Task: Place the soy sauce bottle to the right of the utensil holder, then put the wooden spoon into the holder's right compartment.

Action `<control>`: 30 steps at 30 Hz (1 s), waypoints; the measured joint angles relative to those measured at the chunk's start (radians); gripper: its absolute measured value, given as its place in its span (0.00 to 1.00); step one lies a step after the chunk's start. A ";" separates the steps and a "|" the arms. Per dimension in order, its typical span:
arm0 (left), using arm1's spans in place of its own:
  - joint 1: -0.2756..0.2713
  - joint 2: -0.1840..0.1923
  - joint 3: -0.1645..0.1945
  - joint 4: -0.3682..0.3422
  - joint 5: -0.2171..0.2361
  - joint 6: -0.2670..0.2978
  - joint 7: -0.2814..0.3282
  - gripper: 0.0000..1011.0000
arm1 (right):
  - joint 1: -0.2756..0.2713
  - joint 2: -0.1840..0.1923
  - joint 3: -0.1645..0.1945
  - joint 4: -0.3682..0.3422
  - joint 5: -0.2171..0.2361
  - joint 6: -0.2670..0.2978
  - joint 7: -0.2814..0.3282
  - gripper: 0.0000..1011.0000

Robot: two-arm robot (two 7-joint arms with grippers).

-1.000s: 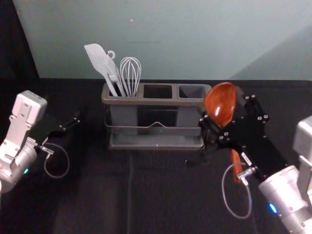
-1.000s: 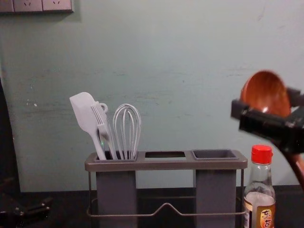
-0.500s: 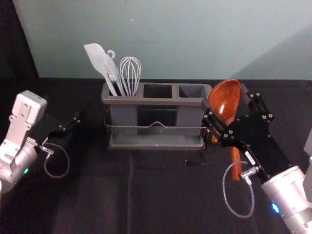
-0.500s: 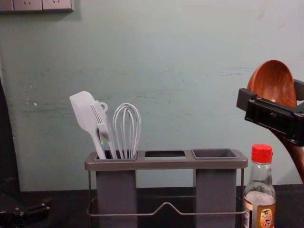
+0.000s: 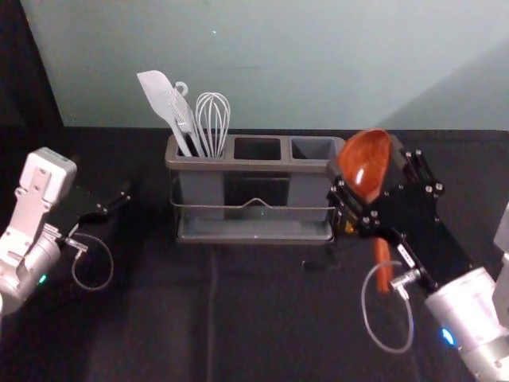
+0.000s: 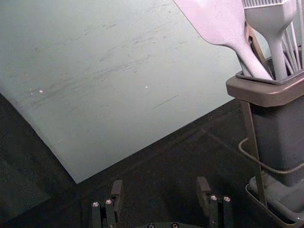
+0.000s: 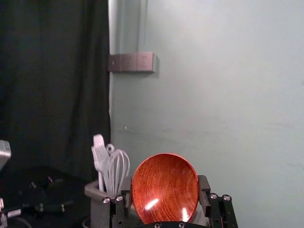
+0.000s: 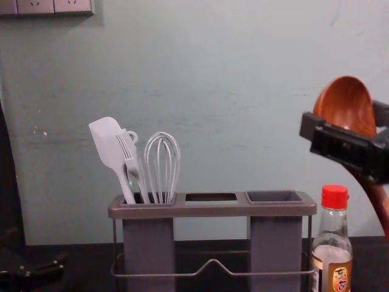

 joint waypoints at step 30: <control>0.000 0.000 0.000 0.000 0.000 0.000 0.000 0.99 | 0.623 -0.044 -0.065 0.424 0.302 -0.028 0.171 0.83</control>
